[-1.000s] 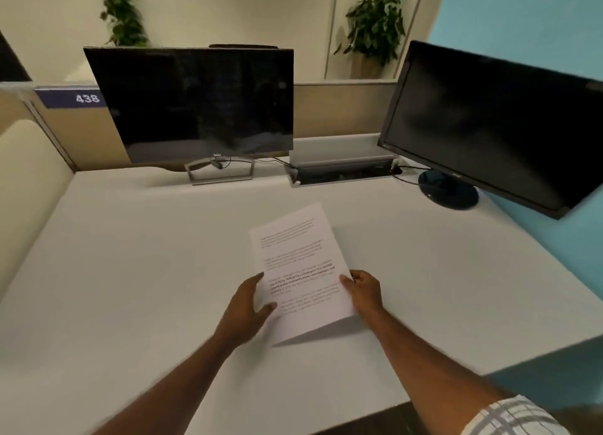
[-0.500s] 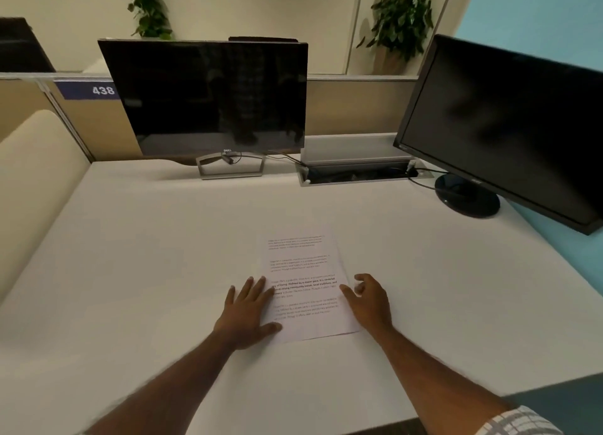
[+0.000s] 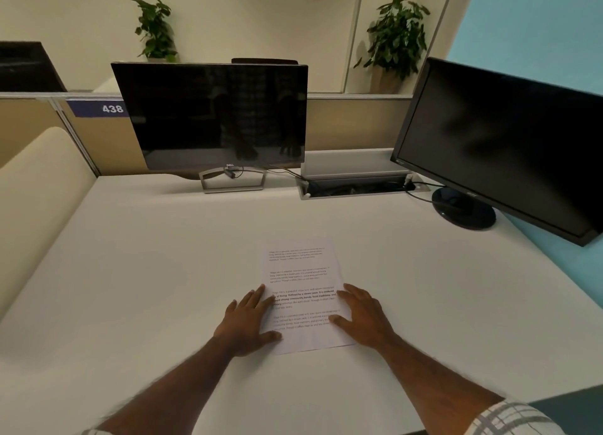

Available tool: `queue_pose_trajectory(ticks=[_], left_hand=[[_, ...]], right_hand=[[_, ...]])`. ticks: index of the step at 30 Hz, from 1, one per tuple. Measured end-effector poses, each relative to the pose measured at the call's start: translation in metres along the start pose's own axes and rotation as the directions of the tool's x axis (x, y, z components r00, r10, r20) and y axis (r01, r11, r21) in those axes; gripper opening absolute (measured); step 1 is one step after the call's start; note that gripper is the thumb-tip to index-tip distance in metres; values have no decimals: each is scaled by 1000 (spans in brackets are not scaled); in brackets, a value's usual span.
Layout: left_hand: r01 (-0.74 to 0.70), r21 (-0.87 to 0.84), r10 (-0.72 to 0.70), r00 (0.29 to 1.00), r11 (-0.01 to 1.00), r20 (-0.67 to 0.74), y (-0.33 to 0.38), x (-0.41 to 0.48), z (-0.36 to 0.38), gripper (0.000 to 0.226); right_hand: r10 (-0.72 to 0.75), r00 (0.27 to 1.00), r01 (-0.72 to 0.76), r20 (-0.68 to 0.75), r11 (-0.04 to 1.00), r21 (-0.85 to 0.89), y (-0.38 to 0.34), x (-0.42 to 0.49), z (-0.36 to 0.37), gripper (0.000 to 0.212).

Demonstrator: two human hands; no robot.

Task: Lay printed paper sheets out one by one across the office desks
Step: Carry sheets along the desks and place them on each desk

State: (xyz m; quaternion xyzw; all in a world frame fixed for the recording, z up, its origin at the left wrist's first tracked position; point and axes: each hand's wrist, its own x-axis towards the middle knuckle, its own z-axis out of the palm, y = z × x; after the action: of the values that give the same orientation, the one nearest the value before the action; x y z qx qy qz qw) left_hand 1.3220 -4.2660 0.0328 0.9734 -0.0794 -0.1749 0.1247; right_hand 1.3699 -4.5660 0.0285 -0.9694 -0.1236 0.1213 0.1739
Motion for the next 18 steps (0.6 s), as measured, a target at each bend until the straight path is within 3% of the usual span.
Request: queue_pose_trajectory(ticks=[5,10,18], left_hand=[[4,26,-2,998,1000,-67,-13,-1,-15,115],[102,40,-95,984,994,-153,-35,-15,-34,124],[295,27,-264,889,955,-374,-77,-80,-55,112]], right_hand=[[-34,999,34,-29,999,-8,-7,10,-11,70],[-156,985,156,-72,988,-10,-32,29,-25,68],[-380,924,379,-52,925,-23,-105,61,-18,66]])
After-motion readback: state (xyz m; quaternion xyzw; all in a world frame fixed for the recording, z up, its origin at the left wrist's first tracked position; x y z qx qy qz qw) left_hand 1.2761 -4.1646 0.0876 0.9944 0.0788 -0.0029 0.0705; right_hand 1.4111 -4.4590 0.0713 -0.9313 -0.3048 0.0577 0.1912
